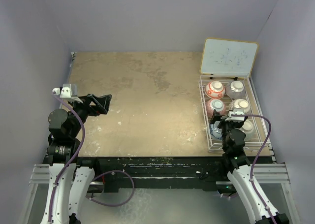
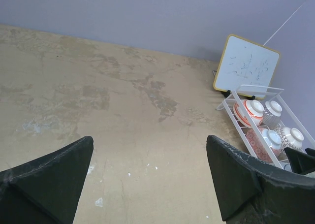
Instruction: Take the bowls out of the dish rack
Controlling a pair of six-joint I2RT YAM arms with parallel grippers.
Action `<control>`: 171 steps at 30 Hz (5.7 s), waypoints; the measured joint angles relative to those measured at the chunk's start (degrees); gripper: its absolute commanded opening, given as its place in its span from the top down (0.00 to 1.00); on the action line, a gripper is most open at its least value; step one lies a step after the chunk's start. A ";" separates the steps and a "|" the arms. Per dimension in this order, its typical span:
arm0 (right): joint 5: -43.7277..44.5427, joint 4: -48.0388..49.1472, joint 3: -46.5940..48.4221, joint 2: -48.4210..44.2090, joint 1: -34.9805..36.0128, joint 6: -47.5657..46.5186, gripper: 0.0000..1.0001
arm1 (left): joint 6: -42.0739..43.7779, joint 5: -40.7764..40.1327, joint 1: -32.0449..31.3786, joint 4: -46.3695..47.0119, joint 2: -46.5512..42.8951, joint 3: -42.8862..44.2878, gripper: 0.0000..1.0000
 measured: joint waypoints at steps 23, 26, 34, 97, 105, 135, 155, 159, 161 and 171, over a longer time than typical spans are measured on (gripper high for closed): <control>-23.26 -13.55 23.80 4.87 0.00 -16.04 0.00 | 0.00 -0.74 0.00 -1.25 0.07 0.00 0.06; -29.24 -11.67 23.96 5.27 0.00 -20.06 0.00 | -0.02 -0.74 0.00 -1.25 0.28 0.00 0.06; -35.52 -2.25 27.10 9.79 0.04 -19.02 0.00 | -2.84 3.04 0.00 -0.46 9.07 2.45 0.02; 7.34 -54.73 53.11 20.59 0.09 33.00 0.06 | -19.58 -10.58 -53.05 40.81 96.41 44.94 0.26; 6.88 -55.34 53.55 19.82 0.09 32.04 0.07 | -21.20 -10.67 -52.59 41.97 97.83 43.69 0.36; 2.32 -55.21 52.59 19.71 0.09 31.58 0.09 | -30.10 -4.87 -51.58 54.90 103.75 41.38 0.82; -5.42 -48.59 50.10 29.33 0.09 30.38 0.02 | -30.84 -4.37 -45.94 61.61 91.34 20.72 0.86; -7.34 -46.86 48.50 32.06 0.09 30.38 0.02 | -30.10 -3.52 -43.06 61.13 87.62 16.20 0.85; -8.17 -46.18 48.00 33.11 0.09 30.38 0.02 | -29.49 -3.76 -41.77 60.67 85.64 14.05 0.85; -12.94 -41.27 46.05 36.33 0.09 30.67 0.08 | -27.15 -1.38 -32.22 58.29 78.71 7.04 0.84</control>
